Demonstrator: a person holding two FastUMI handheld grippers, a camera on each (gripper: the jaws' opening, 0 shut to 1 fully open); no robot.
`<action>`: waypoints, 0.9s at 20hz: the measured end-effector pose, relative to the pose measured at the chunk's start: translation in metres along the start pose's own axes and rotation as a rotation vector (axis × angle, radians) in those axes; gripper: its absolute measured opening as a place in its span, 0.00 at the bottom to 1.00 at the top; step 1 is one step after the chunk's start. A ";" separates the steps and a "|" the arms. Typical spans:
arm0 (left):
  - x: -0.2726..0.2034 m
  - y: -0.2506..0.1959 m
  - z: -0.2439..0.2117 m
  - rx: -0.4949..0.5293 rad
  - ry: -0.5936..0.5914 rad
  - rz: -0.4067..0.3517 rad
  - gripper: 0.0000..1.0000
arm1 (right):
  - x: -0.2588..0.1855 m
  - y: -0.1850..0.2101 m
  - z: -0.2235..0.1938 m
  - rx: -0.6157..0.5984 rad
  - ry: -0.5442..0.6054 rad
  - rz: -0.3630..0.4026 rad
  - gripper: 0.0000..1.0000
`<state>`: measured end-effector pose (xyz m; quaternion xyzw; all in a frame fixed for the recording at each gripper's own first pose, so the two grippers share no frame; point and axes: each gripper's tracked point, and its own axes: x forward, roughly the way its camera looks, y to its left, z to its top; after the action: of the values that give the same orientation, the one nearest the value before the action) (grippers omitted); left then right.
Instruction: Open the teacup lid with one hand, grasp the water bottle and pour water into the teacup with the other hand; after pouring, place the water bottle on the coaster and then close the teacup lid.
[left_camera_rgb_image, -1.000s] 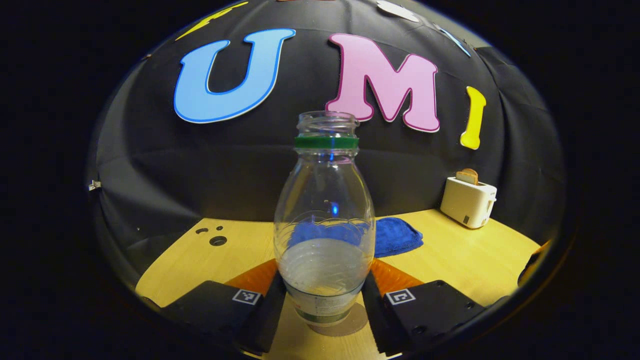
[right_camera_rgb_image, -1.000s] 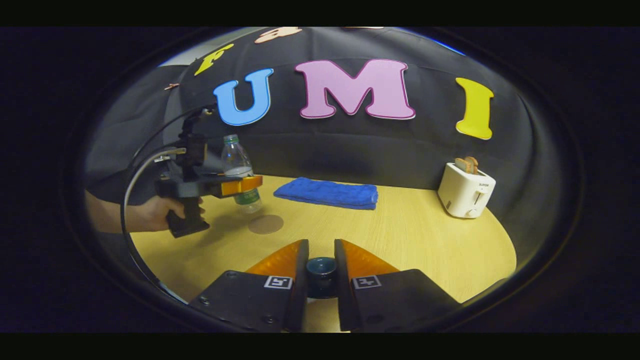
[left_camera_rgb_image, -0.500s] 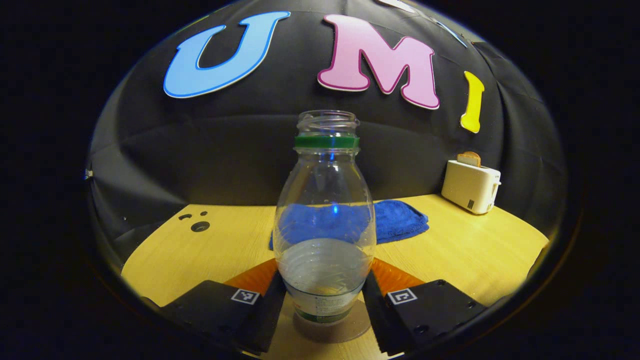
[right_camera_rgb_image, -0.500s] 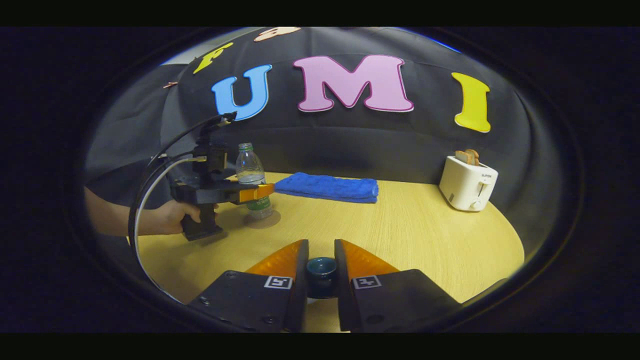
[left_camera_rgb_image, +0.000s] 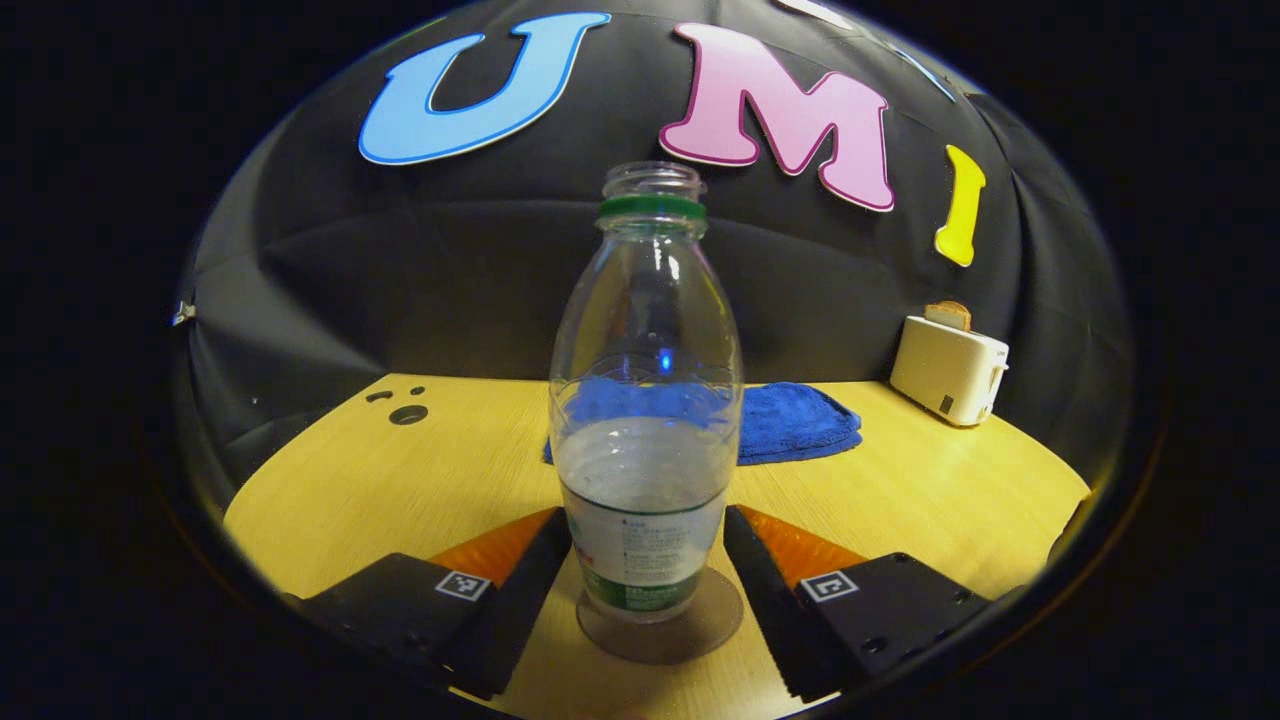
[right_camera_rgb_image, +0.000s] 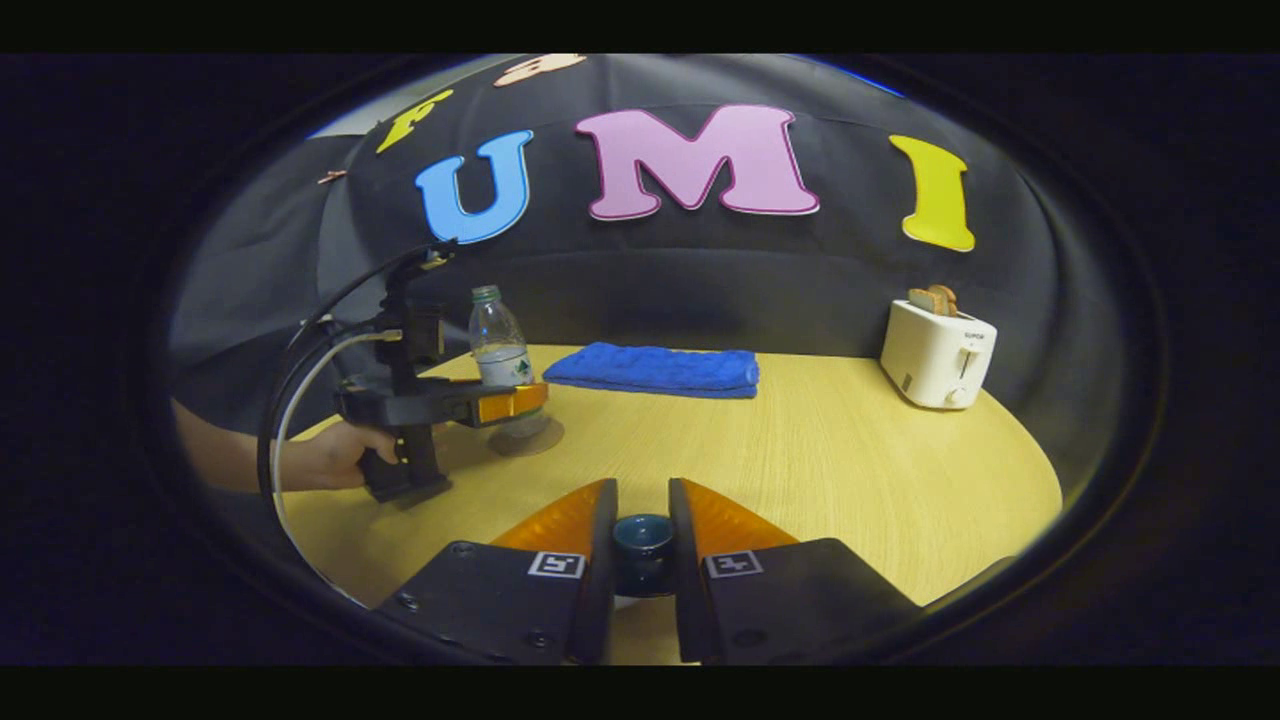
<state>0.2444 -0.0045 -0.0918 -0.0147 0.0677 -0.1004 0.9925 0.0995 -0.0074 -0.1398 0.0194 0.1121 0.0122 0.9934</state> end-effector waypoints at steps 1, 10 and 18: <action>-0.004 0.002 -0.001 -0.004 0.010 0.009 0.96 | 0.000 0.001 0.004 -0.004 -0.004 0.001 0.29; -0.070 0.012 -0.008 0.050 0.103 0.054 0.96 | -0.006 0.003 0.011 0.004 -0.043 0.016 0.29; -0.101 0.014 0.006 0.054 0.079 0.074 0.96 | 0.010 0.017 -0.030 0.019 -0.069 0.055 0.33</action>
<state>0.1499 0.0296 -0.0733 0.0186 0.1047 -0.0659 0.9921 0.1019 0.0107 -0.1709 0.0323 0.0772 0.0378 0.9958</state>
